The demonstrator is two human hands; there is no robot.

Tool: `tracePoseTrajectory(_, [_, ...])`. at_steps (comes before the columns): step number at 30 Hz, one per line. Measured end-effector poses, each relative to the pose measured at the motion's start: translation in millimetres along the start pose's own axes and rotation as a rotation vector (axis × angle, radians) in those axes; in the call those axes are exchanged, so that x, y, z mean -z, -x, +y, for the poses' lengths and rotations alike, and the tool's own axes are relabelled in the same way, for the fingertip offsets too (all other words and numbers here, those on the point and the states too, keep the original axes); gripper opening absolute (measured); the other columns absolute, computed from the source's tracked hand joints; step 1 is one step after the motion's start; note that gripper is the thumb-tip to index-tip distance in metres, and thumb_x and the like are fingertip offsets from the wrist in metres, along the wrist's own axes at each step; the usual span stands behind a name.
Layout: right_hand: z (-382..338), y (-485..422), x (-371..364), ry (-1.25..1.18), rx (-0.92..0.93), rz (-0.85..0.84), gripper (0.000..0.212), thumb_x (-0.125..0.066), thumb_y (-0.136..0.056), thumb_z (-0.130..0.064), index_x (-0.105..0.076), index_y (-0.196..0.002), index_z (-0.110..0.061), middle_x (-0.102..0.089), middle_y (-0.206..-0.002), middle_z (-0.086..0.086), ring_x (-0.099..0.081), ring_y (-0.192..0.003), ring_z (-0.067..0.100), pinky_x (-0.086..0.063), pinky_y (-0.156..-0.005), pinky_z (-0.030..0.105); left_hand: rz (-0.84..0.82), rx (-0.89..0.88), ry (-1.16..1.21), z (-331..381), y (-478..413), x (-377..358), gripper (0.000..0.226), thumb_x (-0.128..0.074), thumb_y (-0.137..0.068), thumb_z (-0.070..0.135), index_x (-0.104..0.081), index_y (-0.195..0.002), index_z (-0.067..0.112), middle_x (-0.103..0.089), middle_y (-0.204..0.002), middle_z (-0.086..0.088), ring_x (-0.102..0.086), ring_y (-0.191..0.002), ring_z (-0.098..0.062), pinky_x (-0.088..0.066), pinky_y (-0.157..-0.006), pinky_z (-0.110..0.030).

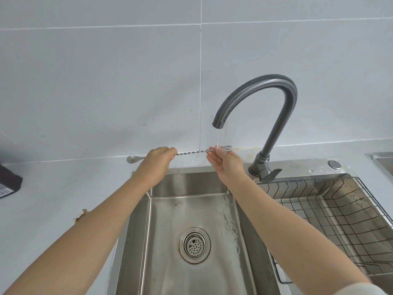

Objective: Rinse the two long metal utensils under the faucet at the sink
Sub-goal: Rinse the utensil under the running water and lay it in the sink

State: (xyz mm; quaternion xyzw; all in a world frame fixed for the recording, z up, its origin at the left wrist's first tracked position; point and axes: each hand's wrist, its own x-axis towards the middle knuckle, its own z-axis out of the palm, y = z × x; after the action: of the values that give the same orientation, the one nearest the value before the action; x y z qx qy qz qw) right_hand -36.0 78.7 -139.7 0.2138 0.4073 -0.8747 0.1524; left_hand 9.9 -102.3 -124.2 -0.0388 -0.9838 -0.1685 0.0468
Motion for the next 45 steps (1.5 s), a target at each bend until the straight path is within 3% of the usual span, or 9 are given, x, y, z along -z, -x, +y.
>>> tracePoseTrajectory(4, [1.3,0.8,1.1,-0.072,0.046,-0.018,0.021,-0.051,-0.091,0.004,-0.053,-0.073,-0.007,-0.060,-0.076,0.008,-0.066,-0.049,0.006,-0.057,-0.056,0.016,0.014,-0.002,0.000,4.6,-4.2,-0.9,0.018,-0.039,-0.093,0.000,-0.056,-0.098,0.001,-0.046,-0.078,-0.012,-0.049,-0.085,-0.032,-0.033,-0.065,-0.034])
tracePoseTrajectory(10, [3.6,5.8,-1.9,-0.022,-0.029,-0.024,0.034,-0.037,-0.101,-0.020,-0.053,-0.075,-0.004,-0.069,-0.061,0.008,-0.067,-0.065,0.018,-0.058,-0.055,0.023,0.022,-0.031,0.006,13.3,-9.5,-3.3,0.020,-0.041,-0.089,-0.008,-0.059,-0.096,-0.002,-0.053,-0.079,-0.021,-0.049,-0.081,-0.032,-0.027,-0.065,-0.031])
tracePoseTrajectory(13, [2.2,6.8,-0.2,0.000,0.028,-0.065,0.021,-0.047,-0.095,-0.004,-0.054,-0.075,-0.004,-0.065,-0.072,0.008,-0.068,-0.054,0.010,-0.058,-0.055,0.018,0.026,-0.045,0.015,16.1,-9.2,-3.7,0.019,-0.040,-0.094,0.000,-0.059,-0.098,-0.003,-0.053,-0.080,-0.020,-0.046,-0.079,-0.028,-0.028,-0.066,-0.031])
tracePoseTrajectory(18, [2.6,8.0,-1.7,-0.016,0.062,-0.069,0.021,-0.057,-0.086,0.008,-0.053,-0.072,-0.008,-0.065,-0.049,-0.002,-0.066,-0.050,0.004,-0.057,-0.059,0.015,0.031,-0.068,0.017,22.6,-7.2,-1.3,0.023,-0.041,-0.096,0.008,-0.060,-0.098,-0.005,-0.057,-0.083,-0.026,-0.049,-0.080,-0.031,-0.031,-0.068,-0.033])
tracePoseTrajectory(26, [4.6,9.3,-7.7,0.005,0.082,0.012,0.033,-0.038,-0.100,-0.022,-0.054,-0.076,-0.005,-0.064,-0.070,0.011,-0.066,-0.055,0.014,-0.058,-0.055,0.020,0.001,-0.032,-0.030,26.2,-7.3,4.7,0.024,-0.037,-0.097,0.007,-0.058,-0.099,-0.003,-0.045,-0.077,-0.014,-0.051,-0.088,-0.033,-0.028,-0.068,-0.031])
tracePoseTrajectory(31, [4.6,14.0,-9.2,0.036,0.065,-0.026,0.014,-0.055,-0.090,-0.002,-0.055,-0.077,-0.006,-0.062,-0.075,0.008,-0.065,-0.057,0.011,-0.058,-0.064,0.020,-0.032,0.000,-0.064,20.8,-4.6,8.4,0.021,-0.036,-0.097,0.007,-0.051,-0.083,0.001,-0.037,-0.068,-0.009,-0.037,-0.074,-0.026,-0.026,-0.065,-0.031])
tracePoseTrajectory(34, [3.4,16.8,-13.5,0.019,0.059,0.030,0.021,-0.058,-0.084,0.009,-0.051,-0.074,-0.008,-0.058,-0.074,0.007,-0.060,-0.065,0.013,-0.055,-0.072,0.023,-0.055,0.013,-0.076,19.9,-1.0,12.8,0.021,-0.037,-0.097,0.009,-0.040,-0.077,0.012,-0.040,-0.071,-0.011,-0.037,-0.073,-0.025,-0.025,-0.064,-0.030])
tracePoseTrajectory(42, [8.3,15.9,-16.5,-0.045,0.067,0.087,0.029,-0.044,-0.098,-0.018,-0.050,-0.073,-0.005,-0.062,-0.062,0.009,-0.063,-0.059,0.018,-0.057,-0.052,0.022,-0.054,0.057,-0.096,15.3,-2.0,18.6,0.024,-0.038,-0.098,0.014,-0.055,-0.087,0.001,-0.046,-0.074,-0.011,-0.040,-0.071,-0.025,-0.027,-0.063,-0.031])
tracePoseTrajectory(45, [7.9,17.4,-16.7,0.002,0.083,0.043,0.025,-0.052,-0.093,-0.005,-0.045,-0.070,-0.008,-0.059,-0.074,0.007,-0.062,-0.065,0.018,-0.058,-0.059,0.022,-0.086,0.052,-0.098,18.9,-3.9,16.8,0.022,-0.038,-0.097,0.014,-0.055,-0.085,0.007,-0.047,-0.076,-0.011,-0.039,-0.072,-0.024,-0.027,-0.062,-0.030])
